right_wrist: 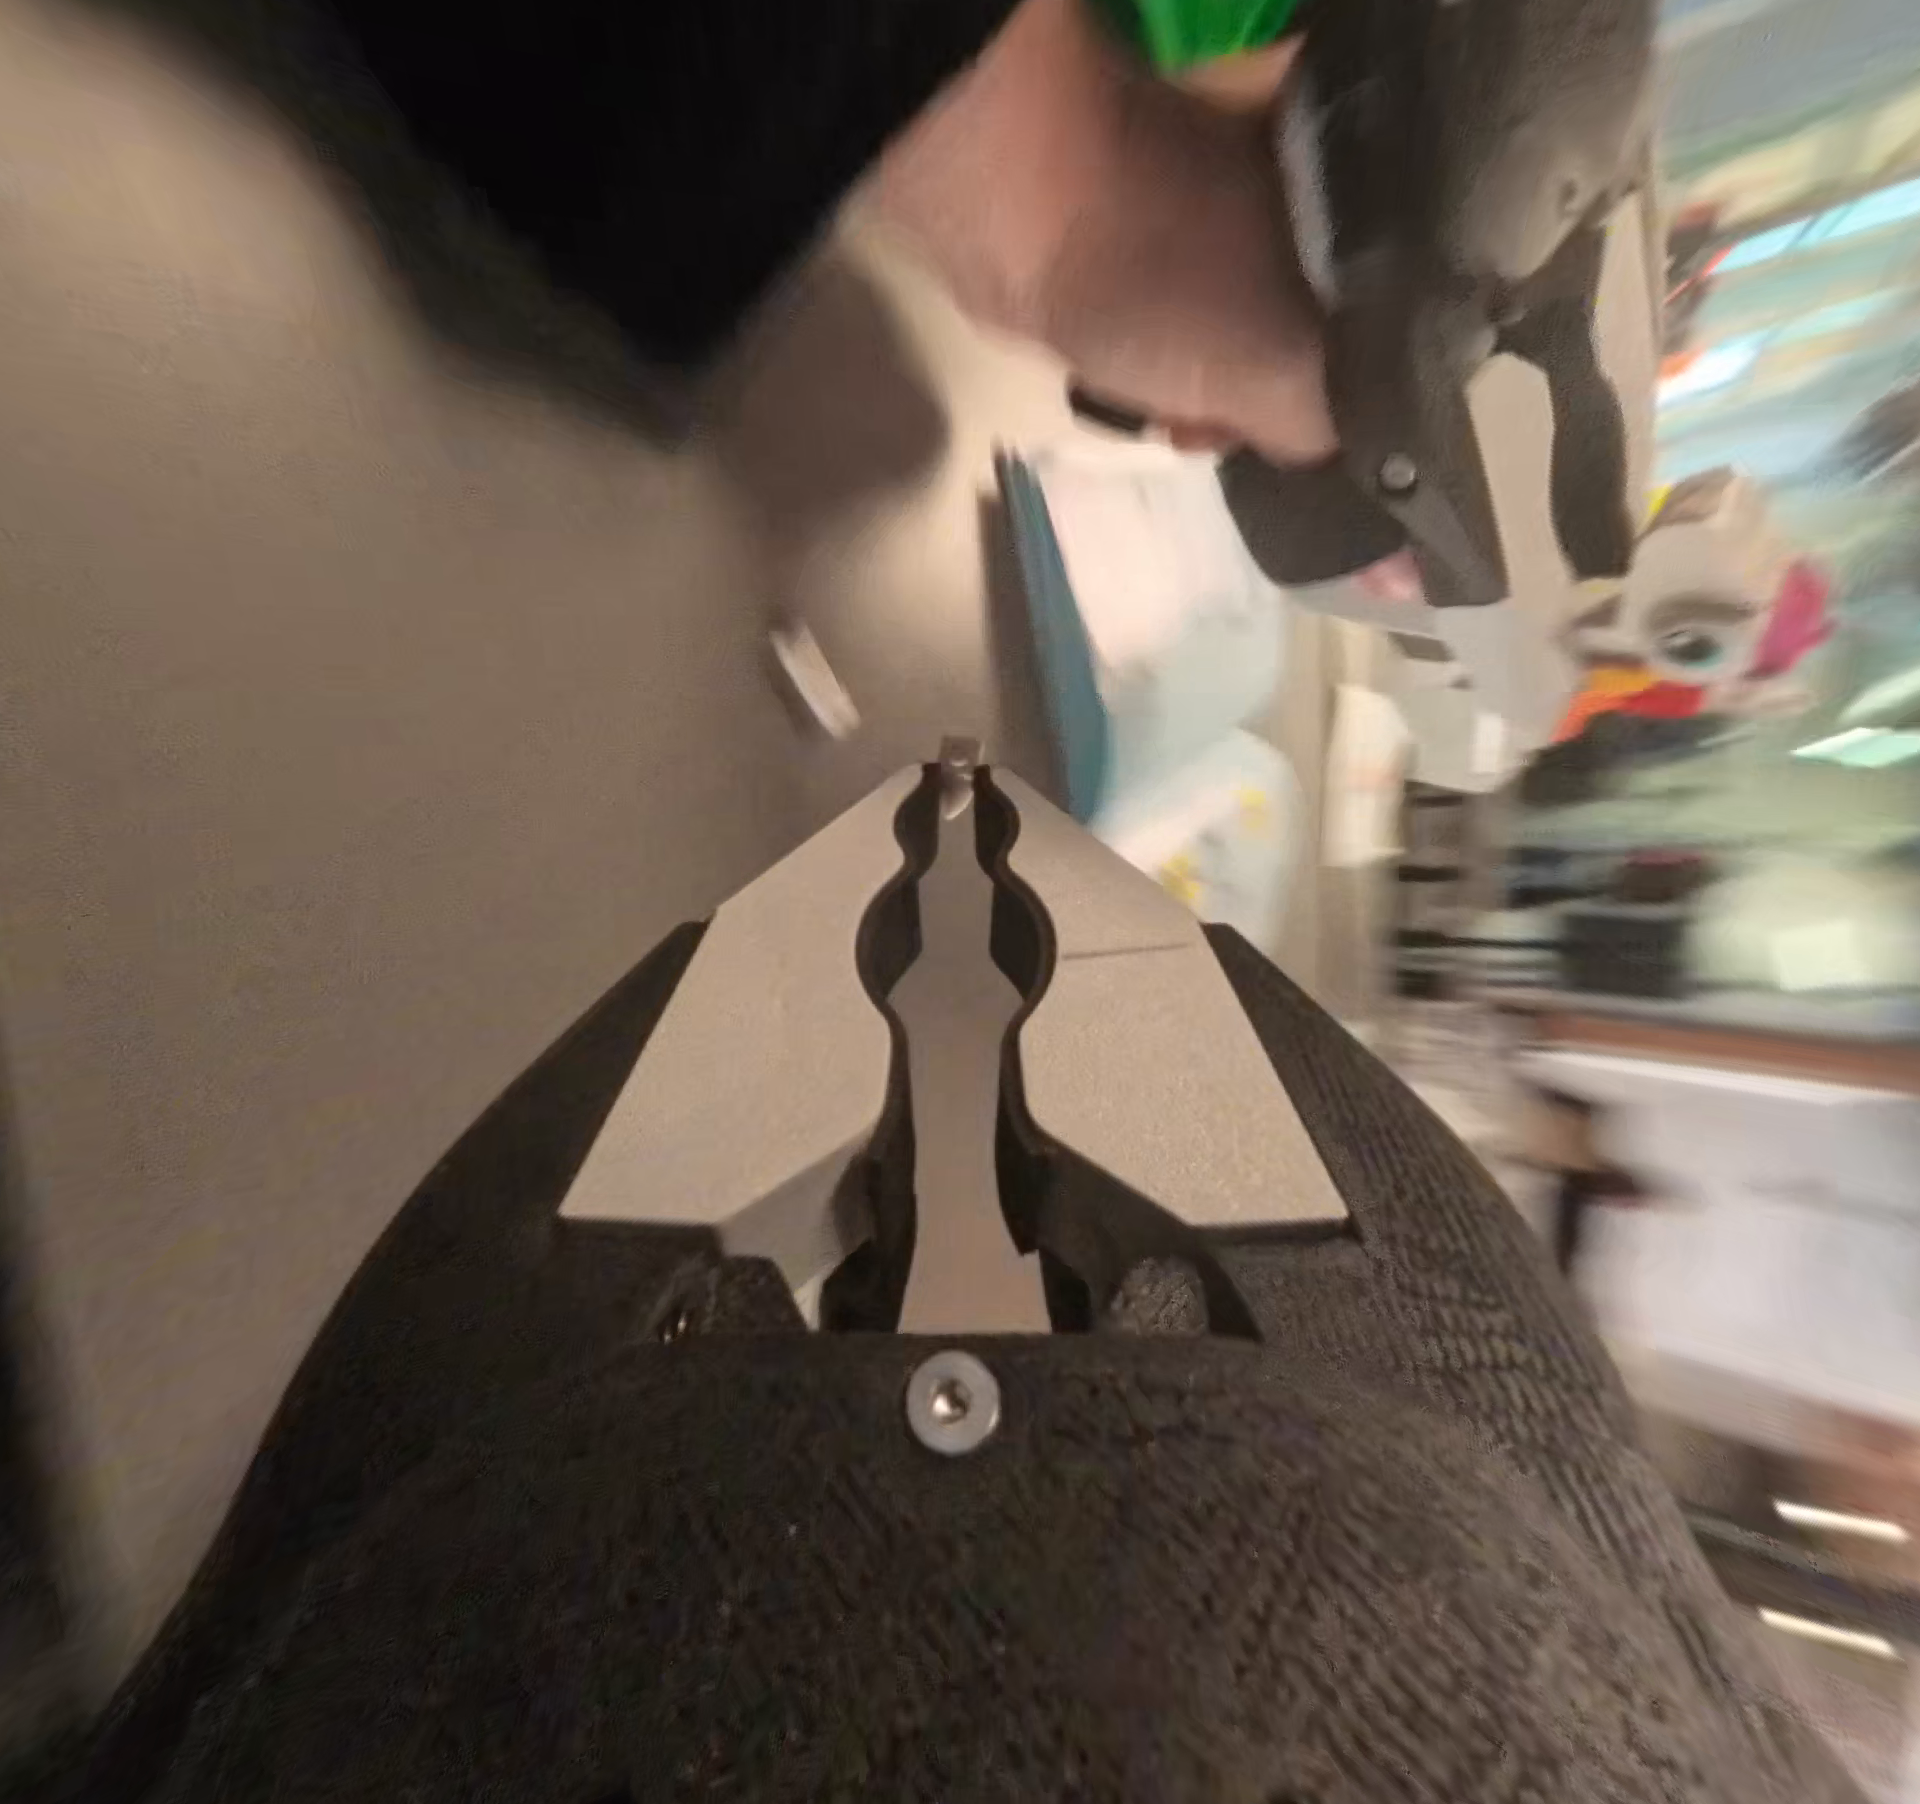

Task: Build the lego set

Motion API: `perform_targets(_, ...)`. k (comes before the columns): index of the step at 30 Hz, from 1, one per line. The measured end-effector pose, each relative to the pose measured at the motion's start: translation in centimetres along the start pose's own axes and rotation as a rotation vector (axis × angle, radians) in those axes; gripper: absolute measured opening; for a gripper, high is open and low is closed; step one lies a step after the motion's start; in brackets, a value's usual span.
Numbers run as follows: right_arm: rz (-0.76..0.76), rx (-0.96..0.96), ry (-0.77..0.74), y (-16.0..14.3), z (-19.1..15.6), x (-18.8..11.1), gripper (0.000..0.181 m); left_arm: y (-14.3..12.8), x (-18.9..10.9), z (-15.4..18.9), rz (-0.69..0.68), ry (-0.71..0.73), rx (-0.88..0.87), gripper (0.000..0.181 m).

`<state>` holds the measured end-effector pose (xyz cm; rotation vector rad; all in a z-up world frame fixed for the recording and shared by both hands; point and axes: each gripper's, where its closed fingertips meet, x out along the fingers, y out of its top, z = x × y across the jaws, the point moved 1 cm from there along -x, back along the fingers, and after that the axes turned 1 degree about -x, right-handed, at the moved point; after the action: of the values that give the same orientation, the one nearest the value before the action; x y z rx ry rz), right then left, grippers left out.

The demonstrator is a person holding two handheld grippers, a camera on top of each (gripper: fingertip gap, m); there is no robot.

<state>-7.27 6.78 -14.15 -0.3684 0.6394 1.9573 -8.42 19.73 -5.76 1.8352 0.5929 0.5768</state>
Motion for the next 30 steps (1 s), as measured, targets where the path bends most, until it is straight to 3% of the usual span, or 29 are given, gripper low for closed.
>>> perform_targets(1, -0.066, -0.189, -0.051, -1.9, 0.9, 0.1, 0.004, -0.1, 0.1, 0.2, -0.005, -0.007, 0.003, 0.024)
perform_targets(4, -0.133, -0.595, -0.166, -4.7, 3.5, -0.6, 0.004, -0.2, 0.2, 1.3, -0.026, -0.070, 0.029, 0.024)
perform_targets(8, -0.157, -0.814, -0.273, -5.2, 7.9, -2.3, 0.000, -0.5, 0.4, 3.1, -0.058, -0.100, 0.211, 0.024)
perform_targets(14, -0.290, -1.188, -0.077, -11.2, 5.7, -1.2, 0.000, -2.3, 1.0, 4.6, -0.159, -0.082, 0.479, 0.024)
perform_targets(16, -0.266, -1.183, 0.004, -12.2, 4.1, -1.1, 0.000, -2.2, 1.0, 3.7, -0.169, -0.027, 0.478, 0.024)
perform_targets(19, -0.252, -0.936, 0.078, -12.8, 3.5, -0.7, 0.000, -1.8, 0.7, 1.4, -0.161, 0.065, 0.396, 0.024)
perform_targets(26, -0.147, 0.282, 0.304, -13.6, 5.1, 1.4, 0.014, -1.7, 0.3, -0.7, -0.133, 0.118, 0.263, 0.024)
perform_targets(30, -0.058, 0.754, 0.393, -14.4, 7.2, 4.4, 0.017, -2.1, 0.6, 0.6, -0.148, 0.081, 0.321, 0.024)
